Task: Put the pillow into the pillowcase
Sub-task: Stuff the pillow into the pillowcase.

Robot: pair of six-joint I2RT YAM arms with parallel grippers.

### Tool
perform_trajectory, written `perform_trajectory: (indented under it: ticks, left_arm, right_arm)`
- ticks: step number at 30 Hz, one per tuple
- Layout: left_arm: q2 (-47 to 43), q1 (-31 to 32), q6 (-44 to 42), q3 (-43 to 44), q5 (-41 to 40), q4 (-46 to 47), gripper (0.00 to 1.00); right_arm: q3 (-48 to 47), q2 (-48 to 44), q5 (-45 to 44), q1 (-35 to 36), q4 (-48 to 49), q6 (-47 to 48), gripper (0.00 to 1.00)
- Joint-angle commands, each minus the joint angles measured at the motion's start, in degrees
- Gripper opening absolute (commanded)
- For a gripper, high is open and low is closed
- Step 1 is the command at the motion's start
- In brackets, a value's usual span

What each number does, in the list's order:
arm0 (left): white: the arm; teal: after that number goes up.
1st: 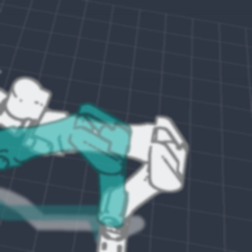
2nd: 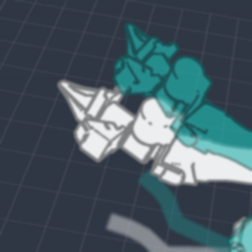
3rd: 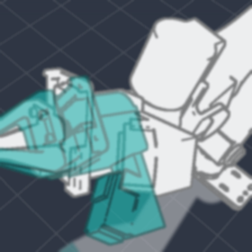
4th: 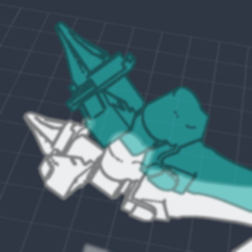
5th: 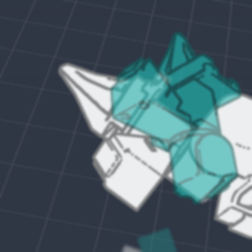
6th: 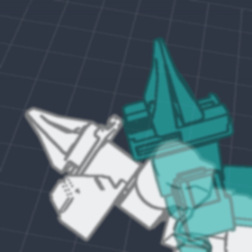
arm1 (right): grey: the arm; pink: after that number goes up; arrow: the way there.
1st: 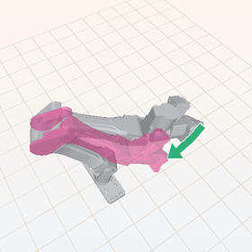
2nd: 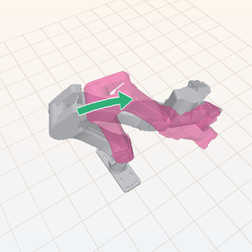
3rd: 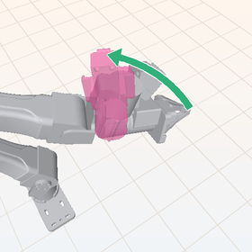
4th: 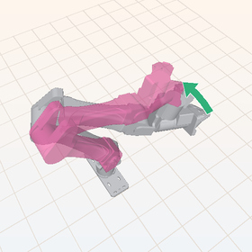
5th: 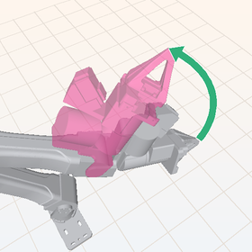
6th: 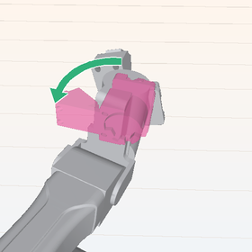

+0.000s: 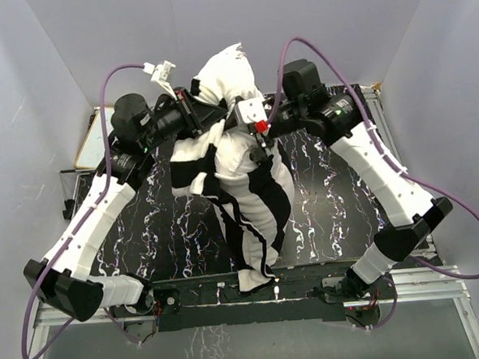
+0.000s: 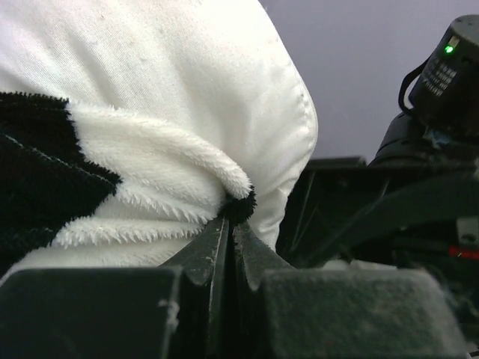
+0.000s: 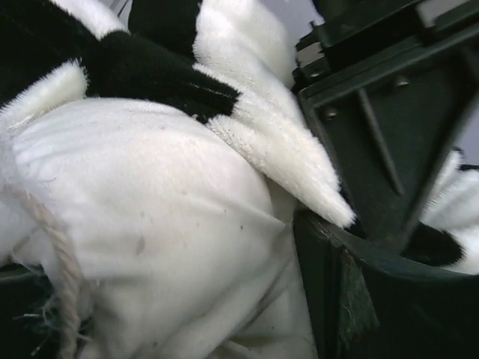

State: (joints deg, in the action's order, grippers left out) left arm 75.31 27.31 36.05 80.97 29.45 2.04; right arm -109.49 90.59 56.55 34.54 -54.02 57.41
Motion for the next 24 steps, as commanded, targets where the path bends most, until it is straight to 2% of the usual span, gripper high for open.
perform_trajectory:
  ticks: [1, 6, 11, 17, 21, 24]
  left_arm:
    - [-2.1, -2.0, -0.2, -5.6, 3.6, -2.5, 0.0]
    - [-1.7, -2.7, 0.3, -7.4, 5.8, -2.0, 0.0]
    - [-0.6, -2.8, 0.3, -7.3, 7.0, -1.9, 0.0]
    - [0.5, -2.8, 0.6, -6.1, 8.6, -1.7, 0.0]
    - [1.2, -2.8, 0.1, -5.0, 9.1, -2.3, 0.0]
    - [1.6, -2.8, 0.1, -4.3, 9.7, -2.1, 0.0]
  right_arm:
    - [-8.6, -2.7, 1.1, -0.6, -7.6, -8.2, 0.84]
    - [-17.1, -1.0, 1.8, -6.1, -5.4, -15.6, 0.93]
    - [-17.6, -0.2, -1.3, -8.3, 3.2, -24.5, 1.0]
    - [-19.4, 1.8, -6.3, -8.4, 9.8, -33.7, 0.99]
    - [-23.8, 3.2, 1.2, -10.5, 12.0, -43.4, 0.99]
    - [-22.2, 2.9, 0.6, -11.3, 15.3, -50.3, 0.99]
